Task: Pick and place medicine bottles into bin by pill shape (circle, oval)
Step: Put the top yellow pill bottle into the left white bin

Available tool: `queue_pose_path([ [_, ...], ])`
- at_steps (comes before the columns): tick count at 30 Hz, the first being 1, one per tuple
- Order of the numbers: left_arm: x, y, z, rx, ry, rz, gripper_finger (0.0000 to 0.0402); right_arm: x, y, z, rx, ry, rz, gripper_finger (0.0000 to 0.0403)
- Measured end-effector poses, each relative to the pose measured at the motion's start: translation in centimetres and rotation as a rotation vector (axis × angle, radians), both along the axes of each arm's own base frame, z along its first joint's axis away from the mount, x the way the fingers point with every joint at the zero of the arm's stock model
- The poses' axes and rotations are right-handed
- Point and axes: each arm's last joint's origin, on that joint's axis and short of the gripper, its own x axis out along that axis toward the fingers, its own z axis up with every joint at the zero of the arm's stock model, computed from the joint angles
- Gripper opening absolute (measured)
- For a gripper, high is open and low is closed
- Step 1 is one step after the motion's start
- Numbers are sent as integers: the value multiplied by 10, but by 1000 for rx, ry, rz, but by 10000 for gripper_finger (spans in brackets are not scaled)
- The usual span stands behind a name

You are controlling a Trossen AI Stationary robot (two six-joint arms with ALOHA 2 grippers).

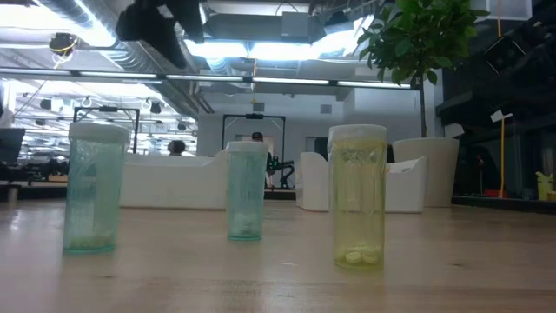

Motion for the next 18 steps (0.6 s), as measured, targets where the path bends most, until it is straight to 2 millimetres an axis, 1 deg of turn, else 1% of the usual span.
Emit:
queue_pose_path([
  [3, 3, 4, -6, -37, 41, 11, 222, 0, 0, 0, 0, 0, 0, 279],
  [7, 2, 4, -15, -13, 134, 11, 218, 0, 0, 0, 0, 0, 0, 279],
  [11, -1, 0, -25, -12, 240, 26, 218, 0, 0, 0, 0, 0, 0, 279],
  [14, 1, -5, -31, -17, 262, 47, 218, 0, 0, 0, 0, 0, 0, 279],
  [18, 0, -10, -38, 7, 323, 32, 218, 0, 0, 0, 0, 0, 0, 279],
])
